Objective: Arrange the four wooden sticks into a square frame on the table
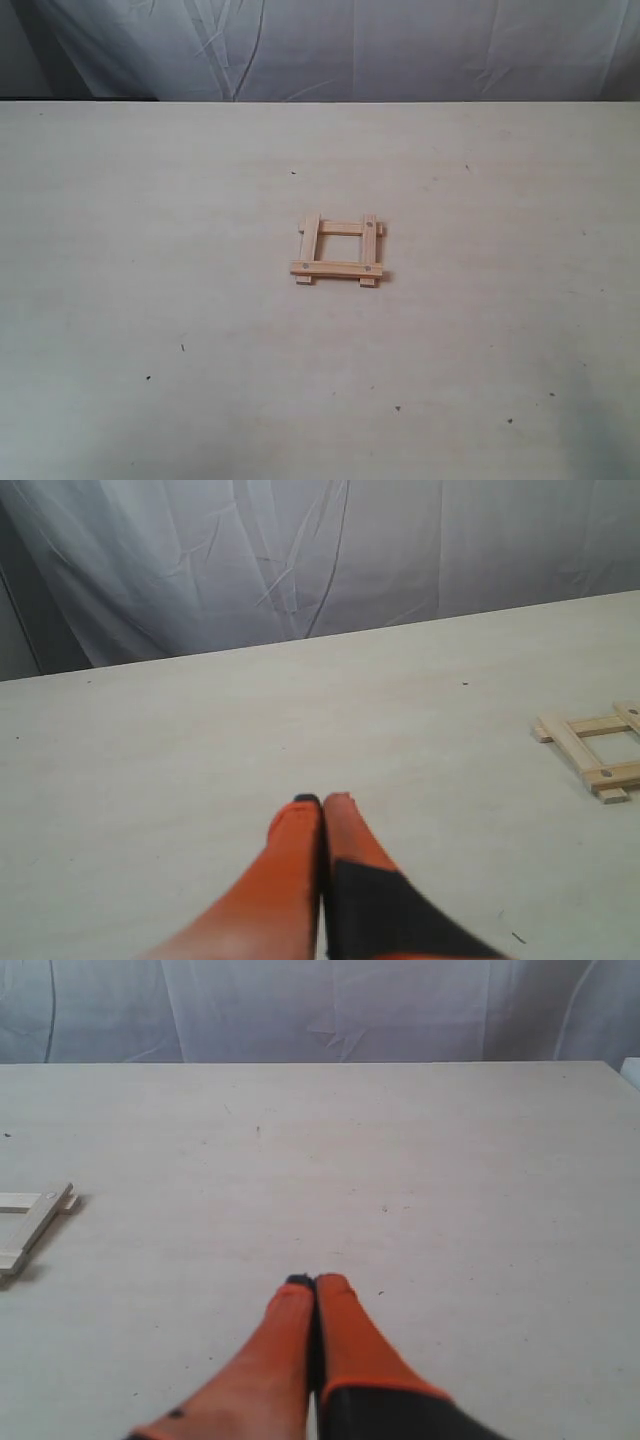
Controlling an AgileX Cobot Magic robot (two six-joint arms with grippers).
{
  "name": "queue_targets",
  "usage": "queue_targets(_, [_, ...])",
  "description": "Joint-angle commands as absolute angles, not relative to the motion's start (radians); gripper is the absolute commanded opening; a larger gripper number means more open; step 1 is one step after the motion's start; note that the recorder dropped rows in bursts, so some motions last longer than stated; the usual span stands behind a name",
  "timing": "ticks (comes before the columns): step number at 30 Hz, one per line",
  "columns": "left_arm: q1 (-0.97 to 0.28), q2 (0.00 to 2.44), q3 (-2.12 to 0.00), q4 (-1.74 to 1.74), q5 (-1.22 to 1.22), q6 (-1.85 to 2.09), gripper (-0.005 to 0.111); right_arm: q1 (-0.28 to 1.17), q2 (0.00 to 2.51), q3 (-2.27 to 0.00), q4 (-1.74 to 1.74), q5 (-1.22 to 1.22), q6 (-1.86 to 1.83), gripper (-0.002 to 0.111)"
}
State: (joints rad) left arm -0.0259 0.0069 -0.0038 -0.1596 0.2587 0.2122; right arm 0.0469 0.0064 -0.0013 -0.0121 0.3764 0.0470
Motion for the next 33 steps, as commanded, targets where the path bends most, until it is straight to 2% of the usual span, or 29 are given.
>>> queue_targets(1, [-0.032,0.000,0.000,-0.155,0.246,0.212,0.000,0.041,0.000,0.000,-0.009,0.363,0.045,0.000])
queue_targets(11, [-0.032,0.000,0.000,-0.093,0.246,0.026,0.000,0.041,0.000,0.000,-0.009,0.363,0.045,0.000])
queue_targets(33, [-0.032,0.000,0.000,-0.089,0.246,0.026,0.000,0.041,0.000,0.000,-0.009,0.363,0.045,0.000])
